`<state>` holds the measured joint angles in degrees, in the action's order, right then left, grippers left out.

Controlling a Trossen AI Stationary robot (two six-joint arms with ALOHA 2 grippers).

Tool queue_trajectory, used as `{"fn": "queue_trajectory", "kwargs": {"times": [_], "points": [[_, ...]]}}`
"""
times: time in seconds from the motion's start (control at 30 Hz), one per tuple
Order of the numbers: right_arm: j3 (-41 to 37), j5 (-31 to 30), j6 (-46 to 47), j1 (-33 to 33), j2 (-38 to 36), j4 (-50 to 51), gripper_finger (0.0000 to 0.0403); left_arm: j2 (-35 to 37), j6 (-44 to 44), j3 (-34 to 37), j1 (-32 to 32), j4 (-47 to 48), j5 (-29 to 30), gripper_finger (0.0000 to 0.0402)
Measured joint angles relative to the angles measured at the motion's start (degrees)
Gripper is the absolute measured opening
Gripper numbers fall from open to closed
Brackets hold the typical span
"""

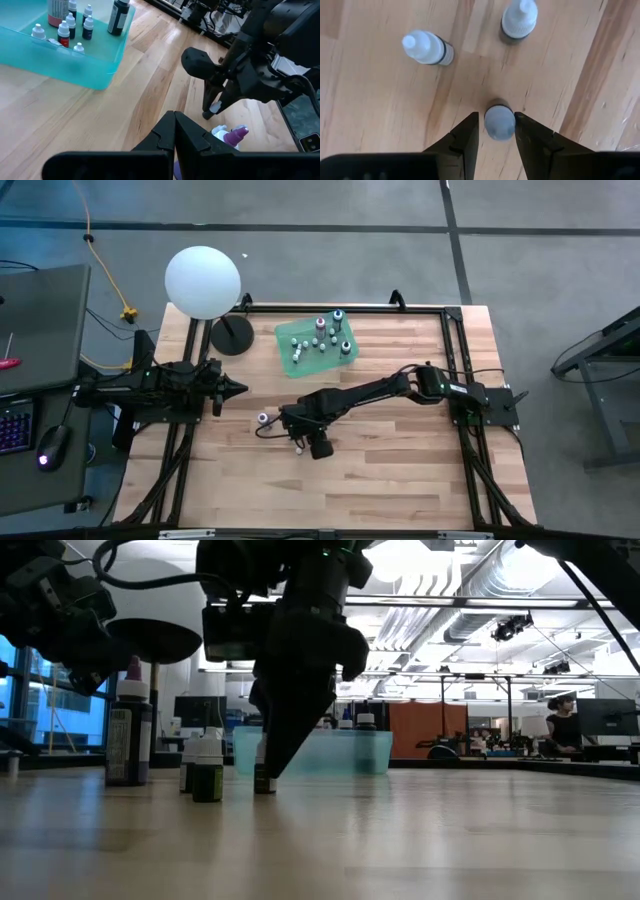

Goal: Pick & Place food coloring
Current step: Put the small black dye bottle in the green bin

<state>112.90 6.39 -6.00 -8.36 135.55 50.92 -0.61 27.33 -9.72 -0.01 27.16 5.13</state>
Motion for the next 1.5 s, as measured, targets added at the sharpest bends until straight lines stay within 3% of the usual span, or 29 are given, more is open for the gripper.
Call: {"fn": "queue_trajectory", "kwargs": {"times": [0.87, 1.27, 1.5], "points": [[0.0, 0.0, 1.5, 0.0, -1.7, -1.1, 0.0115, 0.0, 0.0, 0.0, 0.0, 0.0, 0.0, 0.0000], [0.0, -0.2, 1.5, 0.0, -1.8, -1.1, 0.0059, 0.0, 0.0, 0.0, 0.0, 0.0, 0.0, 0.0000], [0.0, -2.9, 2.3, 0.0, -2.1, 0.5, 0.0054, 0.0, 0.0, 0.0, 0.0, 0.0, 0.0, 0.0000]]}}
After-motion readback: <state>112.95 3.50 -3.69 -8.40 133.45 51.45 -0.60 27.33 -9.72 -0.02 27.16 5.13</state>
